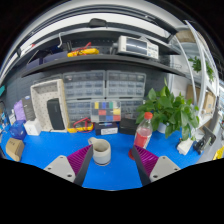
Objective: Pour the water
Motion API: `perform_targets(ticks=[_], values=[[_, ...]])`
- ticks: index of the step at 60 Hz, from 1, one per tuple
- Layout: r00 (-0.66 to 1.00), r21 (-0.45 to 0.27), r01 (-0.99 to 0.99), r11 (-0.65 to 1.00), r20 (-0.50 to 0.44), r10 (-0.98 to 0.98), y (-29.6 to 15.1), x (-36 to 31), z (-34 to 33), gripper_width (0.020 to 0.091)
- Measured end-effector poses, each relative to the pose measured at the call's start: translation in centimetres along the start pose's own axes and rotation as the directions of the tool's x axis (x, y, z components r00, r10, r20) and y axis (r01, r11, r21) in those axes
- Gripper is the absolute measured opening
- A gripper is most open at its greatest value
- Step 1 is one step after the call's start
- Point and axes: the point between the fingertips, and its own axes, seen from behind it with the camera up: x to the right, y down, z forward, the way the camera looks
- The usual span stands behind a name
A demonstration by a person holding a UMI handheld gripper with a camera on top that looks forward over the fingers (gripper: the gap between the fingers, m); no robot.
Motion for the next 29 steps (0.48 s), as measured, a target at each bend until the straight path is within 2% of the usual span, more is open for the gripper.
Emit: perform_targets(ticks=[13,29], values=[[0.997,0.054,0.039,0.998,0.065,-0.042,-2.5,-4.4,-3.9,0.0807],[0.99,0.079,0.045,0.996,0.132,-0.055,-2.3,-8.6,-6.2,0.0806]])
